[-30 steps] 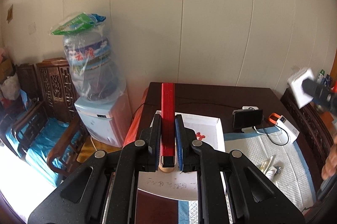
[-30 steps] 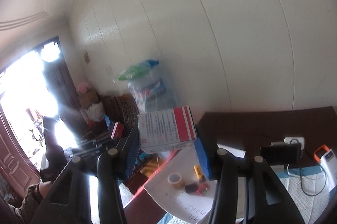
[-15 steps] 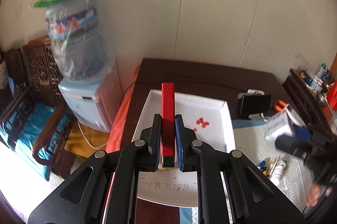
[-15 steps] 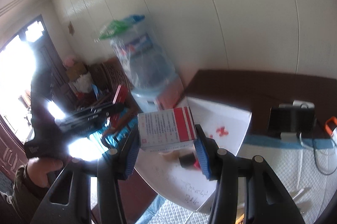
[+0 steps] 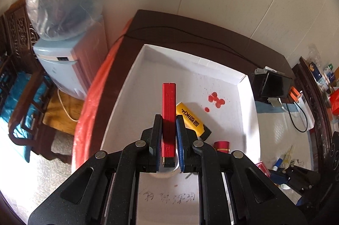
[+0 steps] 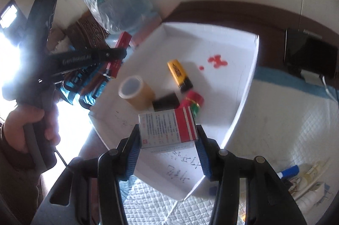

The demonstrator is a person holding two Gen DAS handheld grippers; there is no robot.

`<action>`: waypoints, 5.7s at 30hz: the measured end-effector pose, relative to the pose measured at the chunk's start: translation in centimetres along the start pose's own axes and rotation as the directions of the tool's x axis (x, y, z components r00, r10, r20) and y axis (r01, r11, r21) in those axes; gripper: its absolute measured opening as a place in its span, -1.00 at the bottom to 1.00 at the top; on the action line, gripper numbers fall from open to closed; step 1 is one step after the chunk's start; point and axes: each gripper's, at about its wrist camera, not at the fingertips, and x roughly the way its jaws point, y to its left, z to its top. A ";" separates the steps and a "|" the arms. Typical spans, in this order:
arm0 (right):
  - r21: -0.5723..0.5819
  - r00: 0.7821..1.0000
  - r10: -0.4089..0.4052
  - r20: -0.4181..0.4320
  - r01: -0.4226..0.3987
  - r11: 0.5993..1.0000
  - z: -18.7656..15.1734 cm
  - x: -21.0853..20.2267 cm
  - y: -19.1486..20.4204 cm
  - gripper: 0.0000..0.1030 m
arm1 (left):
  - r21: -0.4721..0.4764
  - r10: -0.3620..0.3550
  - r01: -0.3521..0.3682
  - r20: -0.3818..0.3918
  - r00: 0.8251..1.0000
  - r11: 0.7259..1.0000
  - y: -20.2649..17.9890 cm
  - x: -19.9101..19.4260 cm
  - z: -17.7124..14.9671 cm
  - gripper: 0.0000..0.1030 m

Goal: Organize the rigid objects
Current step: 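Carry the red tube and medicine box into the white tray and release both, then move both tools back over the pile toward the yellow lighter and white bottle, then grasp the yellow lighter with the left gripper while the right gripper grasps the white pill bottle, then carry the yellow lighter and white pill bottle into the tray and release both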

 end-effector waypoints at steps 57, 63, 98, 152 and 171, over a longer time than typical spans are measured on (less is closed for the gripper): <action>0.298 0.915 -0.355 0.190 0.291 0.909 -12.6 -12.8 -19.8 1.00 | 0.267 -0.063 0.071 -0.042 0.997 0.961 -17.2 -5.5 -11.6 1.00; 0.196 0.966 -0.199 0.168 0.165 0.967 -14.4 -12.9 -19.2 1.00 | 0.319 -0.120 0.180 -0.199 0.973 0.931 -21.7 -1.7 -15.3 0.98; -0.168 0.996 -0.071 0.060 0.080 0.983 -11.7 -6.5 -14.4 0.36 | 0.249 -0.061 0.137 -0.290 0.955 0.959 -20.9 1.4 -15.2 0.14; -0.106 0.715 0.032 0.699 0.060 0.992 -2.4 -33.0 -6.9 0.17 | 0.176 -0.103 0.013 0.514 0.851 0.984 -14.3 -29.6 -0.8 -0.55; -0.164 0.775 0.191 0.602 -0.114 0.980 2.7 -25.3 2.2 0.17 | 0.019 -0.052 0.048 0.417 0.907 0.999 -6.2 -26.2 -5.1 -0.55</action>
